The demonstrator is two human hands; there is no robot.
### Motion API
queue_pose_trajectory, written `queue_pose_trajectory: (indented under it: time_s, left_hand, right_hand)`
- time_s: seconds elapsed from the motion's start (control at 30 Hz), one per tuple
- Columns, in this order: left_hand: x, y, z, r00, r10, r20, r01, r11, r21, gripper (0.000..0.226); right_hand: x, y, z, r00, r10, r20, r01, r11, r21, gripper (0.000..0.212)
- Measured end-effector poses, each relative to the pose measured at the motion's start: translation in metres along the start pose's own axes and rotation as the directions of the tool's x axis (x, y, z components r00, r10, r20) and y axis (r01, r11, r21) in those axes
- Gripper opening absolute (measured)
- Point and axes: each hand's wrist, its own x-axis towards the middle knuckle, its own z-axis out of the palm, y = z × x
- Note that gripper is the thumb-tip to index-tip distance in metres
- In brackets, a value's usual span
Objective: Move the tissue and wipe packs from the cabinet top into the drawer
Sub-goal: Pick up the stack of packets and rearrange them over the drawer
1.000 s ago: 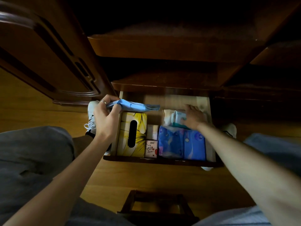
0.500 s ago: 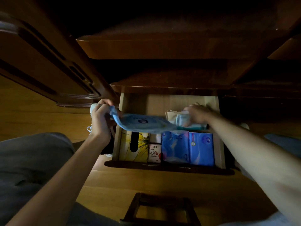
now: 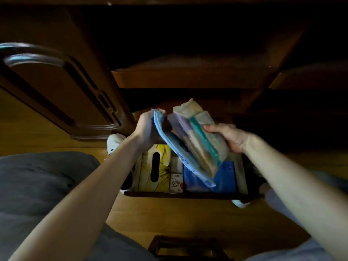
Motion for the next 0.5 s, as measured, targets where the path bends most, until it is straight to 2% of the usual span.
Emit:
queue_pose_trajectory:
  time_s: [0.03, 0.1, 0.17, 0.2, 0.27, 0.33, 0.4, 0.47, 0.5]
  left_hand:
    - [-0.003, 0.007, 0.012, 1.000, 0.003, 0.004, -0.003, 1.000, -0.011, 0.032]
    - [-0.007, 0.020, 0.033, 0.999, 0.040, 0.005, -0.040, 0.994, -0.098, 0.044]
    - [-0.014, 0.034, 0.049, 0.995, 0.093, -0.043, -0.099, 0.979, -0.178, 0.043]
    - [-0.021, 0.039, 0.055, 0.991, 0.103, -0.082, -0.119, 0.970, -0.213, 0.041]
    - [-0.033, 0.045, 0.063, 0.992, 0.083, -0.099, -0.107, 0.956, -0.273, 0.054]
    - [-0.044, 0.047, 0.072, 0.996, 0.082, -0.017, -0.084, 0.969, -0.233, 0.067]
    - [-0.054, 0.050, 0.088, 0.995, 0.090, 0.043, -0.085, 0.991, -0.106, 0.073]
    - [-0.058, 0.051, 0.106, 0.996, 0.088, 0.009, -0.087, 0.995, -0.040, 0.088]
    - [-0.058, 0.052, 0.114, 0.993, 0.115, -0.031, -0.115, 0.993, 0.014, 0.088]
  right_hand:
    - [-0.006, 0.001, 0.012, 1.000, -0.017, 0.011, 0.017, 1.000, 0.025, 0.067]
    - [-0.016, 0.000, 0.027, 0.998, -0.065, -0.025, 0.068, 0.990, 0.125, 0.075]
    - [-0.026, -0.007, 0.033, 0.987, -0.138, -0.080, 0.154, 0.951, 0.267, 0.081]
    - [-0.032, -0.013, 0.034, 0.977, -0.175, -0.121, 0.204, 0.931, 0.302, 0.078]
    - [-0.048, -0.028, 0.034, 0.939, -0.256, -0.228, 0.317, 0.904, 0.287, 0.070]
    - [-0.062, -0.040, 0.031, 0.872, -0.341, -0.351, 0.422, 0.887, 0.186, 0.064]
    - [-0.073, -0.048, 0.039, 0.791, -0.415, -0.450, 0.476, 0.879, 0.026, 0.074]
    - [-0.079, -0.056, 0.056, 0.725, -0.496, -0.478, 0.448, 0.867, -0.220, 0.090]
    - [-0.079, -0.058, 0.065, 0.691, -0.556, -0.462, 0.419, 0.829, -0.371, 0.088]
